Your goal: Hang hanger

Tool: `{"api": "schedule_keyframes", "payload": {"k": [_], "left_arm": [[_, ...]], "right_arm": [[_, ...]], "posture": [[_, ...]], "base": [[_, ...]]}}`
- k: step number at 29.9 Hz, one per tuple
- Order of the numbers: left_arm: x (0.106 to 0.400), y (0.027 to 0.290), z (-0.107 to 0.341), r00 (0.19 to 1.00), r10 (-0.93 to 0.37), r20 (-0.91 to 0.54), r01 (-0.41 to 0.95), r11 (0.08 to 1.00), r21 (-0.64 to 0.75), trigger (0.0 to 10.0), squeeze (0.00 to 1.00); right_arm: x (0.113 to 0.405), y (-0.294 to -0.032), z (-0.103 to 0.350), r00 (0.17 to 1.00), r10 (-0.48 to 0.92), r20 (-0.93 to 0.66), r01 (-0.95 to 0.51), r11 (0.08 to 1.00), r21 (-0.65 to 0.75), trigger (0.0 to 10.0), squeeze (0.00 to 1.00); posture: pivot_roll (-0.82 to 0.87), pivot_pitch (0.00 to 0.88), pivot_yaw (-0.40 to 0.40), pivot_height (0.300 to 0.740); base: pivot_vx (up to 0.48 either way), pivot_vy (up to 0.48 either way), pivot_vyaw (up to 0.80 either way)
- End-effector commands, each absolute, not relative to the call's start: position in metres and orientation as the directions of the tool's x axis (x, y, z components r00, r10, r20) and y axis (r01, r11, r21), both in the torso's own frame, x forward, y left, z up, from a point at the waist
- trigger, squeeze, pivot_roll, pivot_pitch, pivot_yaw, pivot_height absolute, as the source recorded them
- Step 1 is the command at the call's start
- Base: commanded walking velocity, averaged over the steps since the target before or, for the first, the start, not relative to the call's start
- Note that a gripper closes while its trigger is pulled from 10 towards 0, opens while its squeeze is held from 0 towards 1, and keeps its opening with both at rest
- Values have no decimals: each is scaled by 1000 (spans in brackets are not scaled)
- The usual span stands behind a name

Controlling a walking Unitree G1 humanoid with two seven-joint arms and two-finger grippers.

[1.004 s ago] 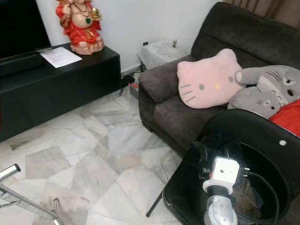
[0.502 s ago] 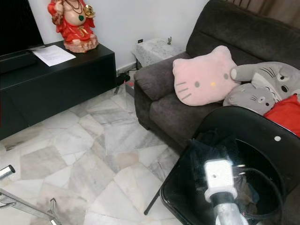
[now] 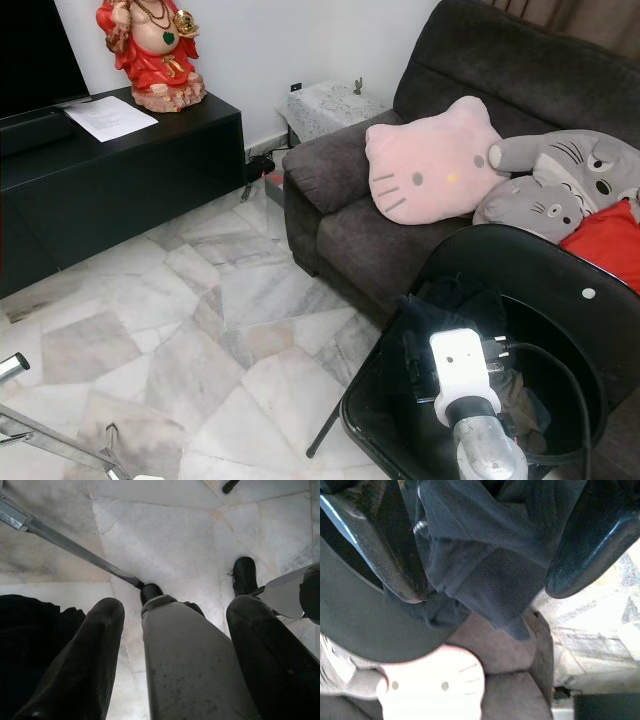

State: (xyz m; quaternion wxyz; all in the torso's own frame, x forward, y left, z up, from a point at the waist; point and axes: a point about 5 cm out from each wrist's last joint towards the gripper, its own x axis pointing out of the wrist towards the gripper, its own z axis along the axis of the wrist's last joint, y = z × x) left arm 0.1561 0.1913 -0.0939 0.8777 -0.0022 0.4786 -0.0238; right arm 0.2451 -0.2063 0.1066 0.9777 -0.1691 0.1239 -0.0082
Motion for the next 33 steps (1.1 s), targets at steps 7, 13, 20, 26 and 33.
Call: {"api": "schedule_keyframes", "payload": {"k": [7,13,20,26,33], "left_arm": [[144,196,-98,502,-51,-863,54,998,-28,10000,0],[135,197,-101,485,-49,-873,54,998,-26,10000,0],[134,195,-102,478,-52,-877,65,998,-24,10000,0],[139,194,-100,483,-55,-874,75,997,-22,10000,0],[144,198,-98,489,-58,-870,93,996,-14,10000,0]], "right_arm": [[251,-205,113,961,38,-274,-165,875,-456,10000,0],[254,-205,118,932,130,-339,-319,741,-591,10000,0],[257,-211,108,868,172,-466,-475,562,-677,10000,0],[258,-214,104,834,163,-527,-514,575,-636,10000,0],[268,-221,101,840,130,-527,-494,586,-642,10000,0]], "posture": [[-192,84,-42,740],[-196,90,-41,740],[-202,98,-35,740],[-199,104,-33,740],[-193,113,-28,740]], "base": [[0,0,0],[0,0,0],[0,0,0],[0,0,0],[0,0,0]]}}
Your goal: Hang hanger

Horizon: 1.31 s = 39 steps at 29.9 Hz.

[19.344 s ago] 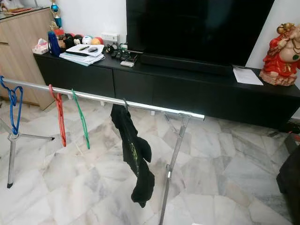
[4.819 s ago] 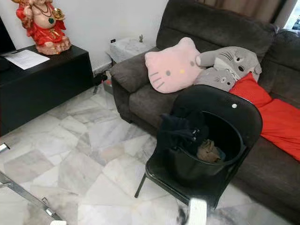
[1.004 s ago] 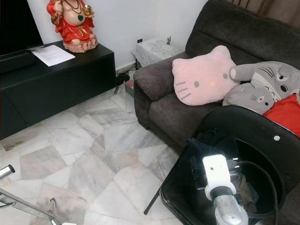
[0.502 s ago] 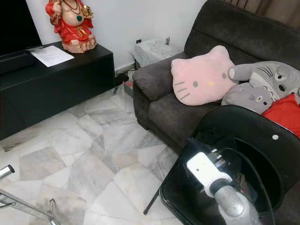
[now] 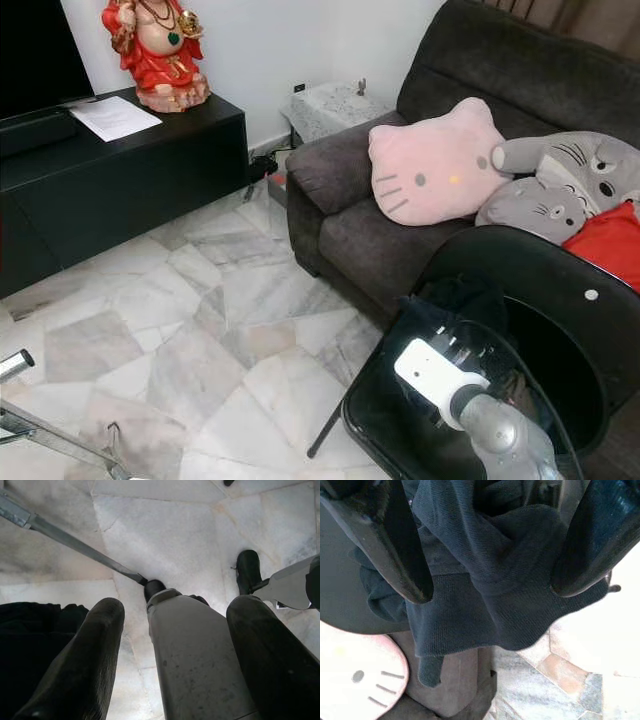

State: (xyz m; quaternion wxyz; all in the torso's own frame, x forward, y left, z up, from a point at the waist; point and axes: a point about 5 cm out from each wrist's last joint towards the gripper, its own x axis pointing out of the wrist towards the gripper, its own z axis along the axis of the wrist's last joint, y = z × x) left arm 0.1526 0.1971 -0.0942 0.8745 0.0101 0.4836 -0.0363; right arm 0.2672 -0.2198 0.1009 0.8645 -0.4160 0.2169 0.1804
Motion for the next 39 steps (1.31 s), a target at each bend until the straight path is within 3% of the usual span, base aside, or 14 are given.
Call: {"api": "schedule_keyframes", "payload": {"k": [1,2,3,4,22,39], "left_arm": [[143,201,-98,488,-54,-871,92,996,-10,10000,0],[143,201,-98,488,-54,-871,92,996,-10,10000,0],[140,207,-98,485,-49,-873,91,996,-6,10000,0],[138,210,-97,483,-47,-874,92,996,-2,10000,0],[138,206,-98,480,-60,-875,120,993,-2,10000,0],[139,204,-98,478,-65,-876,132,991,-1,10000,0]], "right_arm": [[269,-221,100,837,135,-531,-499,586,-638,10000,0],[269,-221,100,837,135,-531,-499,586,-638,10000,0],[271,-219,100,838,140,-528,-499,588,-637,1098,0],[273,-218,101,838,146,-526,-499,596,-629,0,0],[273,-216,100,838,142,-528,-497,598,-629,0,0],[266,-229,101,845,52,-532,-447,616,-649,0,0]], "posture": [[-192,114,-27,740],[-192,114,-27,740],[-190,116,-26,740],[-189,117,-26,740],[-191,134,-26,740],[-199,111,-34,740]], "base": [[0,0,0],[0,0,0],[0,0,0],[0,0,0],[0,0,0],[0,0,0]]}}
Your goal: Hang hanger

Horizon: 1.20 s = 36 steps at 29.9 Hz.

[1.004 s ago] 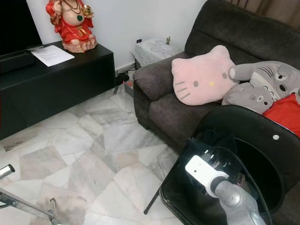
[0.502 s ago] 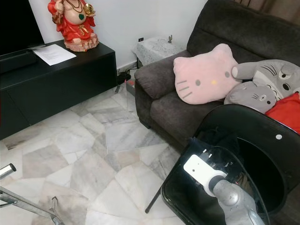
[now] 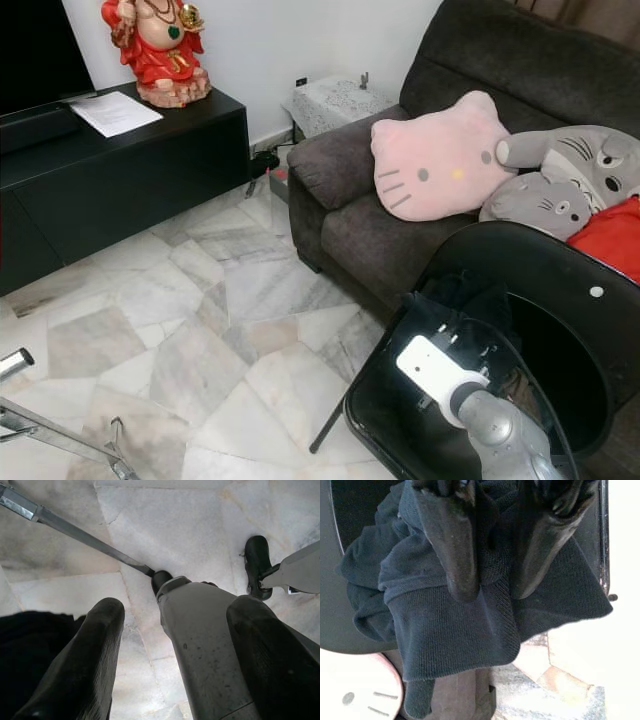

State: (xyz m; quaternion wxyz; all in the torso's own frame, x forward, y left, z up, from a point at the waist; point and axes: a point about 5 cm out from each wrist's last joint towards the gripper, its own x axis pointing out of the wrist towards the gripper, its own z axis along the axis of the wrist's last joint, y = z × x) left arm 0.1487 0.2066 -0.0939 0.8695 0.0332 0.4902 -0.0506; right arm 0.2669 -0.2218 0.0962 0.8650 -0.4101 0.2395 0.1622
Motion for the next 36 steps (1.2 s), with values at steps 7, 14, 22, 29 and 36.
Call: {"api": "schedule_keyframes", "payload": {"k": [7,14,22,29,36], "left_arm": [[139,203,-99,478,-65,-876,139,990,2,10000,0],[139,203,-98,479,-64,-876,142,990,5,10000,0],[140,202,-98,481,-64,-874,144,990,6,10000,0],[141,202,-98,482,-65,-874,144,990,5,10000,0],[142,201,-98,485,-65,-872,143,990,6,10000,0]], "right_arm": [[268,-232,113,882,16,-470,-371,638,-675,0,0],[279,-240,141,955,-29,-297,-182,733,-655,0,0],[290,-267,223,968,-185,168,249,750,-613,0,0],[286,-287,259,915,-247,320,377,808,-453,0,0],[279,-317,295,854,-305,422,465,811,-355,0,0]], "posture": [[-200,90,-34,740],[-206,85,-30,740],[-215,73,-27,740],[-222,63,-22,740],[-233,58,-19,740]], "base": [[0,0,0],[0,0,0],[0,0,0],[0,0,0],[0,0,0]]}}
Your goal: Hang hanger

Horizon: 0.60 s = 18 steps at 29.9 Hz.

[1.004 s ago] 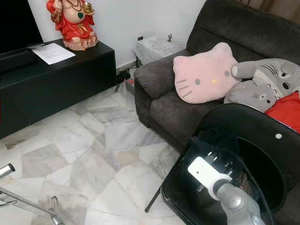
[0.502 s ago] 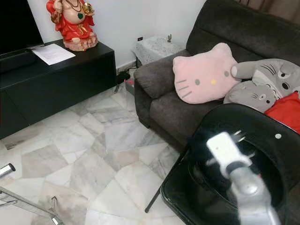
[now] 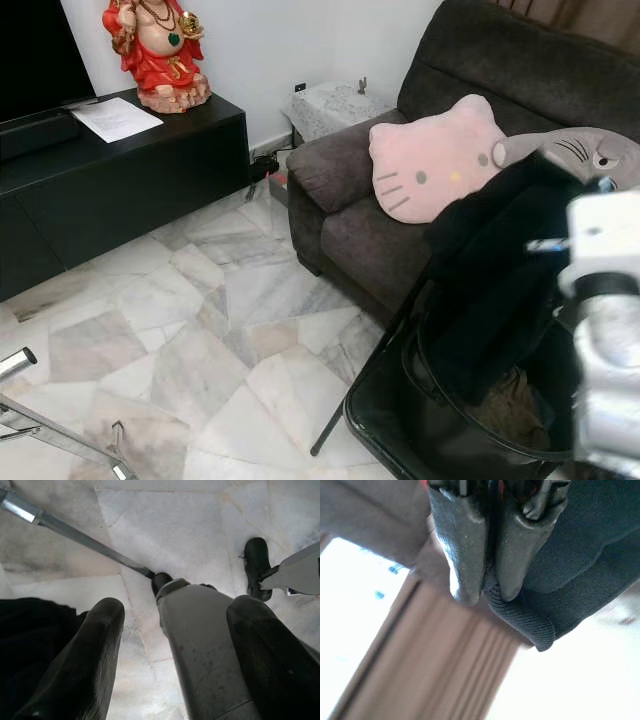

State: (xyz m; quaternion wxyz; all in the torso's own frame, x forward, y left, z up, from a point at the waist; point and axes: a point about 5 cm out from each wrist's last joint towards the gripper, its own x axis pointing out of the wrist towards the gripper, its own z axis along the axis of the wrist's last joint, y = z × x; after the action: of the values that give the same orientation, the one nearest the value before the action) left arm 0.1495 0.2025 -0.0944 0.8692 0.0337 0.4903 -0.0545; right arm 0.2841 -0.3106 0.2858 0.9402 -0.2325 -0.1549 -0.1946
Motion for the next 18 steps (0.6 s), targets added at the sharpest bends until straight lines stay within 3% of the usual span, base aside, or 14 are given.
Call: {"api": "schedule_keyframes", "payload": {"k": [1,7,9,13,17,18], "left_arm": [[142,201,-98,485,-65,-872,143,990,5,10000,0],[142,201,-98,484,-69,-872,146,989,3,10000,0],[142,201,-98,482,-70,-873,148,989,3,10000,0],[142,201,-98,482,-70,-873,148,989,3,10000,0],[142,201,-98,482,-68,-874,148,989,4,10000,0],[141,201,-98,481,-69,-874,149,989,4,10000,0]], "right_arm": [[278,-323,298,850,-317,420,472,812,-342,0,0],[278,-318,282,917,-246,313,342,890,-301,0,0],[280,-295,270,954,-110,278,176,958,-227,0,0],[275,-277,259,975,17,224,24,984,-179,0,0],[267,-283,243,989,-22,143,50,978,-200,0,0],[263,-293,231,995,-79,65,96,945,-313,0,0]], "posture": [[-236,58,-19,740],[-243,65,-16,740],[-245,74,-11,740],[-245,79,-10,740],[-250,76,-12,740],[-254,71,-10,740]], "base": [[0,0,0],[0,0,0],[0,0,0],[0,0,0],[0,0,0],[0,0,0]]}}
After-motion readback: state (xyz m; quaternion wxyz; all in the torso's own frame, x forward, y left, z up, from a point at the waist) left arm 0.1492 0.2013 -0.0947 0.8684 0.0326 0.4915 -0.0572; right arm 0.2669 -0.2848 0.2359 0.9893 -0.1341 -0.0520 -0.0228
